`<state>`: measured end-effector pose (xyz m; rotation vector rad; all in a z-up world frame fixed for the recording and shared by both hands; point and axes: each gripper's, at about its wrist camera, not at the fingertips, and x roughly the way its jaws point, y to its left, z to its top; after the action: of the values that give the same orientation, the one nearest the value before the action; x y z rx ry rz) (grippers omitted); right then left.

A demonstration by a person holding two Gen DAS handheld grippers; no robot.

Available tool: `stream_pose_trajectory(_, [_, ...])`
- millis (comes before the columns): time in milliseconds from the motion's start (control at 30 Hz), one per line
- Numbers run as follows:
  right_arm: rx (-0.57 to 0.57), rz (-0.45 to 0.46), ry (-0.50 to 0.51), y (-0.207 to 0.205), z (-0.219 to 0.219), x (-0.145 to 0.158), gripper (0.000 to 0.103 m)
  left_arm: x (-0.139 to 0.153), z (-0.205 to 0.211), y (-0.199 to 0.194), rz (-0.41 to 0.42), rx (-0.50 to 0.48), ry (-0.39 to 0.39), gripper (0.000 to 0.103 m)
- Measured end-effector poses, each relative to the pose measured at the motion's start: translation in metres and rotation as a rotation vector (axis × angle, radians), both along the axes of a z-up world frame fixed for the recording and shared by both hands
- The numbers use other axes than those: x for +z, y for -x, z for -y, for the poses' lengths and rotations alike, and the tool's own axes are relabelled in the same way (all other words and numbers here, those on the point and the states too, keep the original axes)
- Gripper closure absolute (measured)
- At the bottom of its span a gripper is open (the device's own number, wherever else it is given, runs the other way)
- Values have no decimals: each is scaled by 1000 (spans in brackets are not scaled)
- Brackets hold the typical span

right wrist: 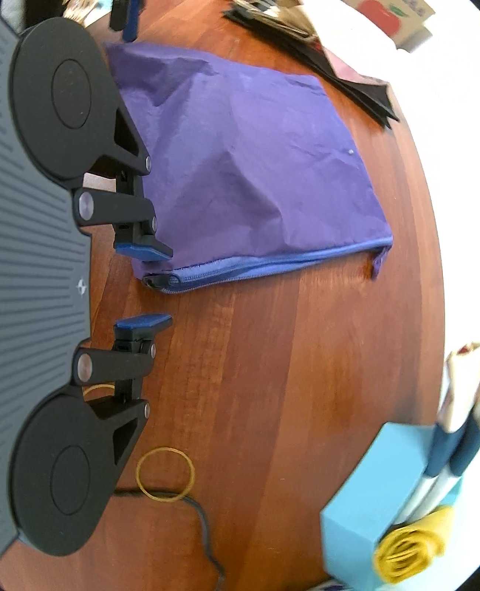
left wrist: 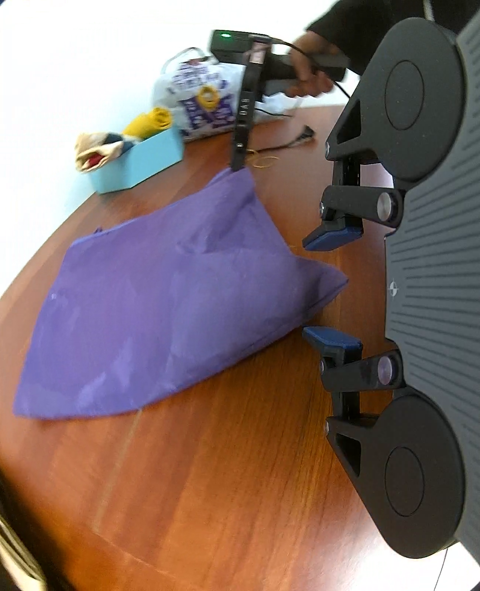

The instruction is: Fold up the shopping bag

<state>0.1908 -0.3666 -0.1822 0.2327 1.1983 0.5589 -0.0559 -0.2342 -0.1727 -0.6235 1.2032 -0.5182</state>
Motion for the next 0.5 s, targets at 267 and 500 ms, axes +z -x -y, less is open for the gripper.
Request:
stream_pose_trajectory(267, [-151,-141,-147,-11,15,-28,67,-20,10,-11,-96,-11,75,55])
stream_pose_trajectory(500, [-172,-185,-214,-11,13,-37,85,-26,23,-17,-95,-52,73,82])
